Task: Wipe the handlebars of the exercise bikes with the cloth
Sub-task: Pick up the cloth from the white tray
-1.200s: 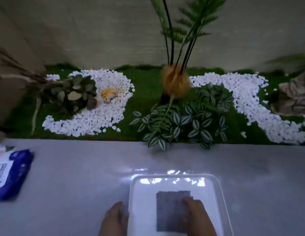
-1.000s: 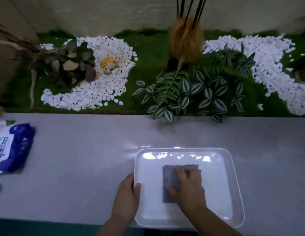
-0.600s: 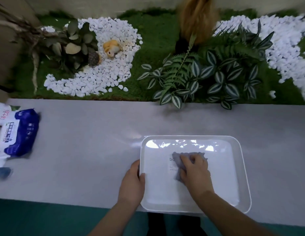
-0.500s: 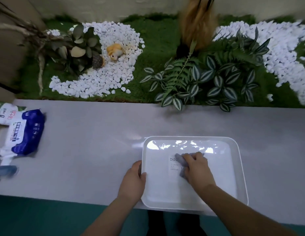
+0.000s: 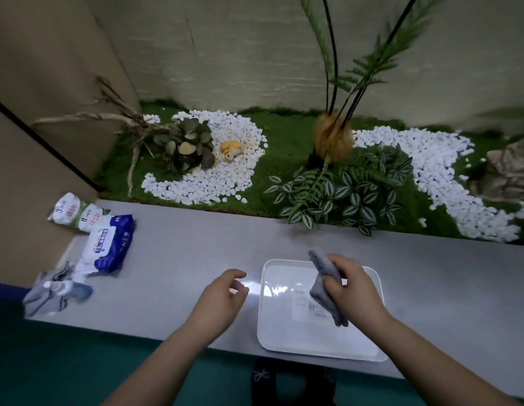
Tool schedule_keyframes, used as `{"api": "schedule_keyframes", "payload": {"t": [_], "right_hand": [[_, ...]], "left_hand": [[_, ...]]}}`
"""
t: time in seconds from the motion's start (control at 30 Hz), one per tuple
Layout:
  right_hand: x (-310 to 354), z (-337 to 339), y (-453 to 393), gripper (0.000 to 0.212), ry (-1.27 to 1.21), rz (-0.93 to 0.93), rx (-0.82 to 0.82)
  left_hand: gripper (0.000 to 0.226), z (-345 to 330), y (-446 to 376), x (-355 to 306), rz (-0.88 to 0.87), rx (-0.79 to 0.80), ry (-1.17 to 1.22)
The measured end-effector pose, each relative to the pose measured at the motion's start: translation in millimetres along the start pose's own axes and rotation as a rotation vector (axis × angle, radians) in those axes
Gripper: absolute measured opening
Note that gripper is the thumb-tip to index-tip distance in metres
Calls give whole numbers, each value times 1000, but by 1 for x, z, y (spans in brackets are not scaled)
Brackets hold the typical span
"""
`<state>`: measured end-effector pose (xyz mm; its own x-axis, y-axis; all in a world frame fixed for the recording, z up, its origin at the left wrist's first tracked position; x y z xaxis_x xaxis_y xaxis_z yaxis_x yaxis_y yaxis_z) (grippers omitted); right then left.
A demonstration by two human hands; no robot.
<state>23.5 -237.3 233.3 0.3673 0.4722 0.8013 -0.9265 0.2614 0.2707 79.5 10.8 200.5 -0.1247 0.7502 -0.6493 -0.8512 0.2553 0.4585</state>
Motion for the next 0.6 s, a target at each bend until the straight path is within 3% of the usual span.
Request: {"api": "schedule_keyframes", "payload": {"t": [0.27, 0.4, 0.6], "right_hand": [[55, 30, 19, 37, -108, 74, -50], [76, 31, 25, 33, -197, 116, 85], [91, 39, 27, 34, -104, 226, 203]], "left_hand": [[22, 80, 66, -41, -106, -189, 73], [22, 90, 101, -30, -40, -308, 109], [19, 72, 165, -3, 161, -527, 260]]}}
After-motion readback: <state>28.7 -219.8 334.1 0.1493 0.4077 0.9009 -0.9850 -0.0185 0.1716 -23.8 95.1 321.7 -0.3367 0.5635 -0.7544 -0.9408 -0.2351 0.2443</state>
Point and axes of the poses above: each hand's wrist, its own y-axis away from the middle knuckle, its own z-axis out of the back of the hand, x = y × z, the point moved 9 cm from there along -y, towards the middle knuckle
